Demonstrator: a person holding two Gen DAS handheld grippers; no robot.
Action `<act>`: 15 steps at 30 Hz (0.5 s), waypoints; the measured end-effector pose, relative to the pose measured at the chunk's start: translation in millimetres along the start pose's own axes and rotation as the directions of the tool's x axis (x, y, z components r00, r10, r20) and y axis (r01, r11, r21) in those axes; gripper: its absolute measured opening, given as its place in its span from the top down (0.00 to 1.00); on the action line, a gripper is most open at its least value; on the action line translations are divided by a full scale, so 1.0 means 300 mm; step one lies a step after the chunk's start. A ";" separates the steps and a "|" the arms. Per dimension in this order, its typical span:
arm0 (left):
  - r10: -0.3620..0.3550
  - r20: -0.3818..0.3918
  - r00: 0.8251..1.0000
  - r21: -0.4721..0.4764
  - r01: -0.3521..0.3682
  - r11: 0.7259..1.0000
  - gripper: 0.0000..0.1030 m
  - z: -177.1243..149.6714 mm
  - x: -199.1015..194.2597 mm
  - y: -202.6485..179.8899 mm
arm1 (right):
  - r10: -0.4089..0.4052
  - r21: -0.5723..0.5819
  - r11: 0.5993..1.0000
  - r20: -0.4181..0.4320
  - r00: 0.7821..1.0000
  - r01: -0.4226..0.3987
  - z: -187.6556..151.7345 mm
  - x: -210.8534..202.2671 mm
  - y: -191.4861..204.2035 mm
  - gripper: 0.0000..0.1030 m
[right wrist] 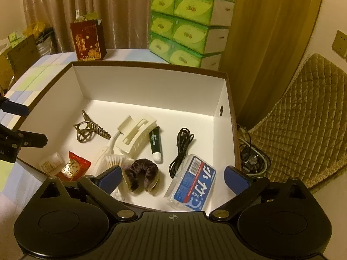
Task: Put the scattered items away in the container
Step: 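Open both grippers to drop the floss box and pill bottle inside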
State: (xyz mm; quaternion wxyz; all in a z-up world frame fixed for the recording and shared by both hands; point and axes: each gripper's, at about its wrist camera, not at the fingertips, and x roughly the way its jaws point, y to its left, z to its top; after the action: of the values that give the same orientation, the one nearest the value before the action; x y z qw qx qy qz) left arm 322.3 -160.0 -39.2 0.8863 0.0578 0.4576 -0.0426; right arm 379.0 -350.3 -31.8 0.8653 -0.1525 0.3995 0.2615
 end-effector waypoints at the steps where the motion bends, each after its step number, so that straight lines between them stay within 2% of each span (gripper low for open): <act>1: 0.003 -0.001 1.000 -0.004 -0.003 1.000 0.18 0.000 -0.007 0.000 | -0.002 0.006 1.000 0.001 1.000 0.002 0.000 -0.005 0.001 0.02; 5: 0.015 -0.002 1.000 -0.024 -0.015 1.000 0.14 -0.002 -0.037 -0.005 | -0.007 0.032 0.999 0.008 1.000 0.006 -0.002 -0.024 0.004 0.02; 15: 0.029 0.019 0.999 -0.024 -0.028 0.999 0.11 -0.025 -0.103 -0.025 | -0.004 0.082 0.997 0.038 0.999 0.001 -0.019 -0.087 0.021 0.02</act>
State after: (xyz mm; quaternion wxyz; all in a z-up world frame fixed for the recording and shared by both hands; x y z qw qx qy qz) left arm 297.5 -165.5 -18.8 0.8918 0.0534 0.4485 -0.0252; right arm 357.9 -356.5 -15.6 0.8786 -0.1126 0.3931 0.2466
